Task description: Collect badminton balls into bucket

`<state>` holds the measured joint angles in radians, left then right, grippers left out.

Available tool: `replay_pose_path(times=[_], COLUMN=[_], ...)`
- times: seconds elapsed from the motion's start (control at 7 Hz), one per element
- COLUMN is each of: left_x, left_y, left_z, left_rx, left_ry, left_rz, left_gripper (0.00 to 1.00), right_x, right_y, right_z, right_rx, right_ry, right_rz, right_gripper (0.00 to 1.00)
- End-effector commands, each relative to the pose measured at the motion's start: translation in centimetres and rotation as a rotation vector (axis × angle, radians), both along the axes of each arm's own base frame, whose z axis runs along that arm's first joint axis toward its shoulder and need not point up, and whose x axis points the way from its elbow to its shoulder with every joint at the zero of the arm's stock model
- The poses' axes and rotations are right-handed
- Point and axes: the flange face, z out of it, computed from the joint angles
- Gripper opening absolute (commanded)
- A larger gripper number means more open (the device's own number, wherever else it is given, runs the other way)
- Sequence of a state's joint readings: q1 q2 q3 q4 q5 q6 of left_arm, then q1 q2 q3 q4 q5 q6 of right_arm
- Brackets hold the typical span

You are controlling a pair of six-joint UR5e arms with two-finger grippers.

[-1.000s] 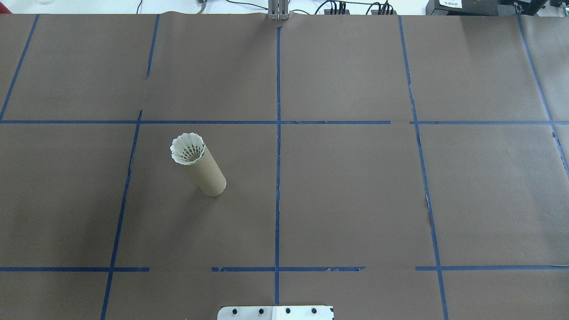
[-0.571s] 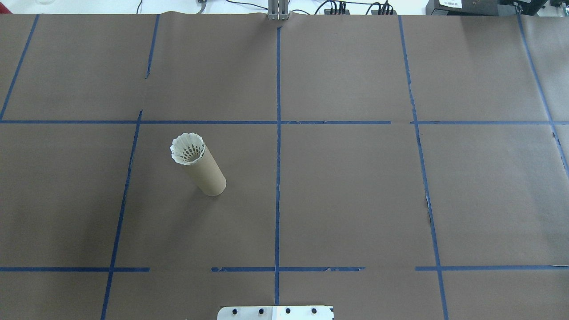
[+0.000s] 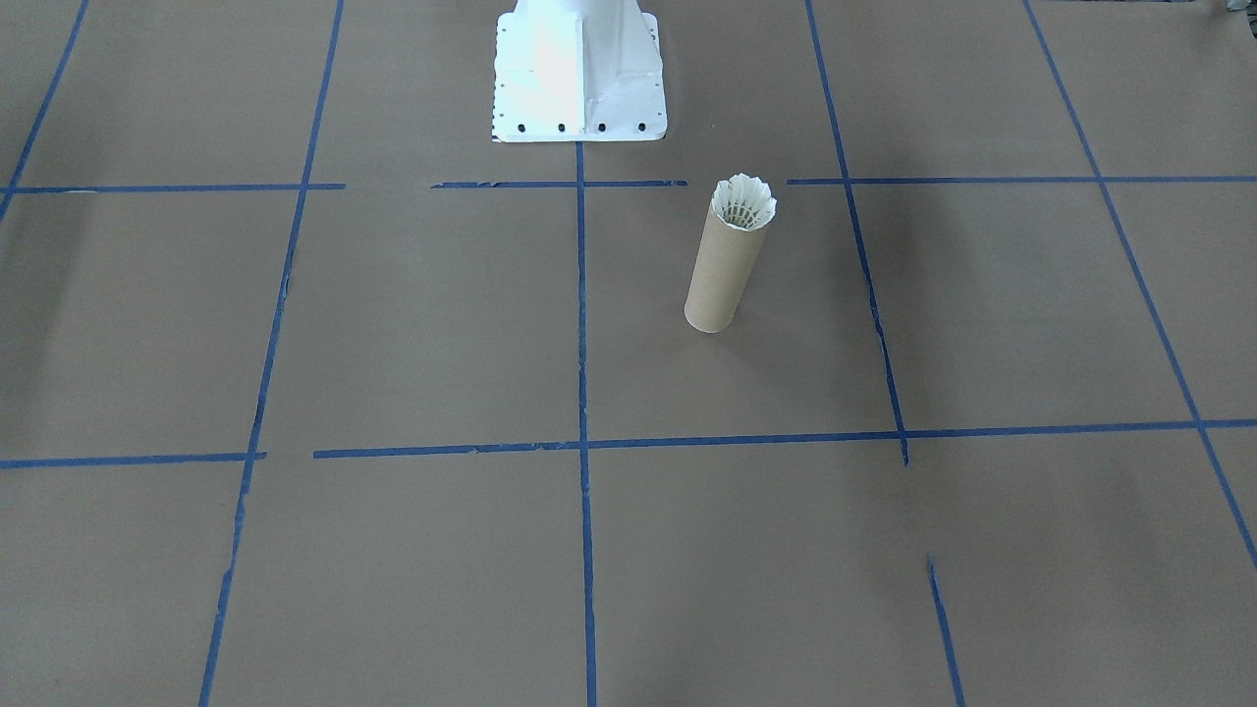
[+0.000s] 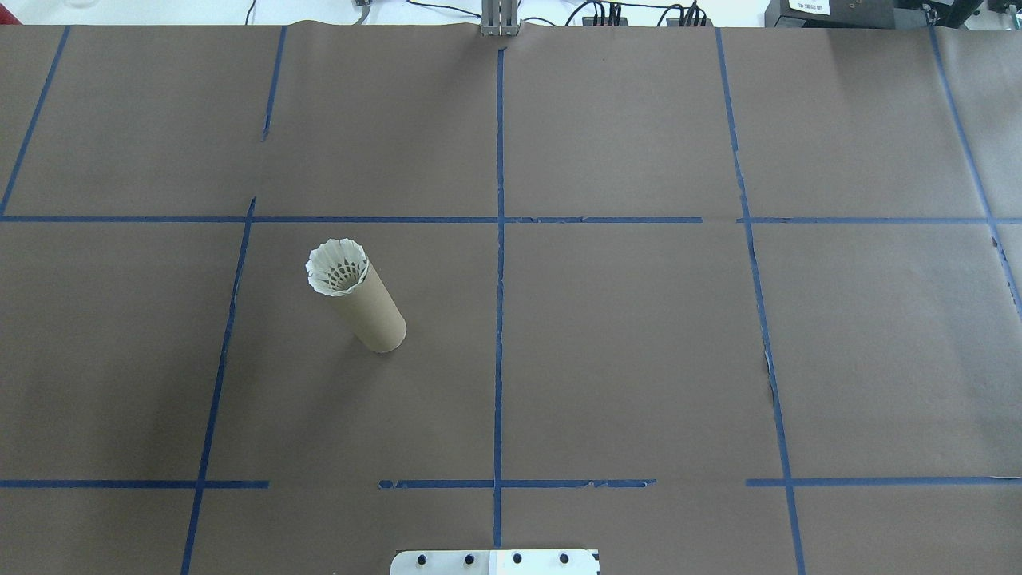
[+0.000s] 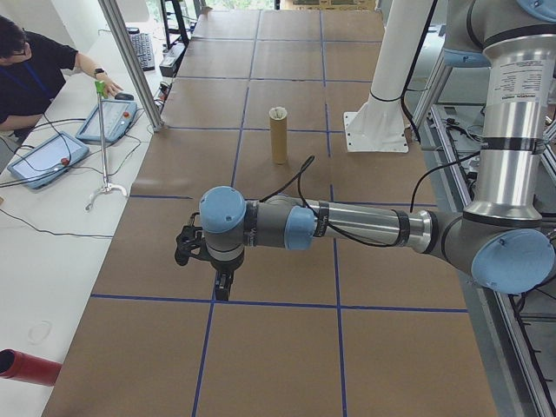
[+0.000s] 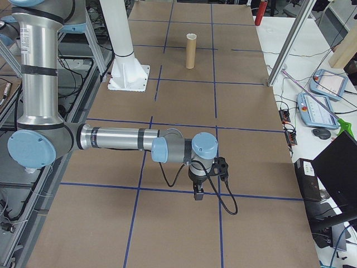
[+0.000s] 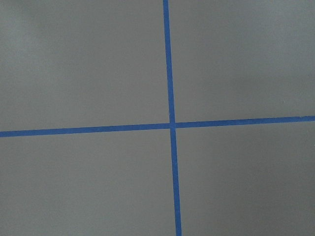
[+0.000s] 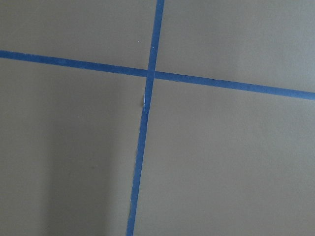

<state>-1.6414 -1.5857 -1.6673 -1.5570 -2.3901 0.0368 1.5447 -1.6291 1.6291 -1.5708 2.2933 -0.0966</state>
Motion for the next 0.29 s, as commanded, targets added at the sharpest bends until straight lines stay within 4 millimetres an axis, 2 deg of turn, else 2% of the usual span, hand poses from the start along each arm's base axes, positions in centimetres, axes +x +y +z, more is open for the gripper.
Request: replay_pose_path(times=[0.0, 0.14], left_x=[0.01, 0.00], left_y=[-0.01, -0.02], left_z=[0.40, 0.11], left_rx=[-0.006, 0.000], left_ry=[0.002, 0.000], left_rz=[0.001, 0.001], left_gripper=[1.00, 1.00], right_x=[0.00, 0.00], right_y=[0.00, 0.00], right_z=[0.00, 0.00], right_rx=[0.000, 0.000], right_ry=[0.000, 0.000], right_rz=[0.000, 0.000], right_gripper=[1.00, 1.00])
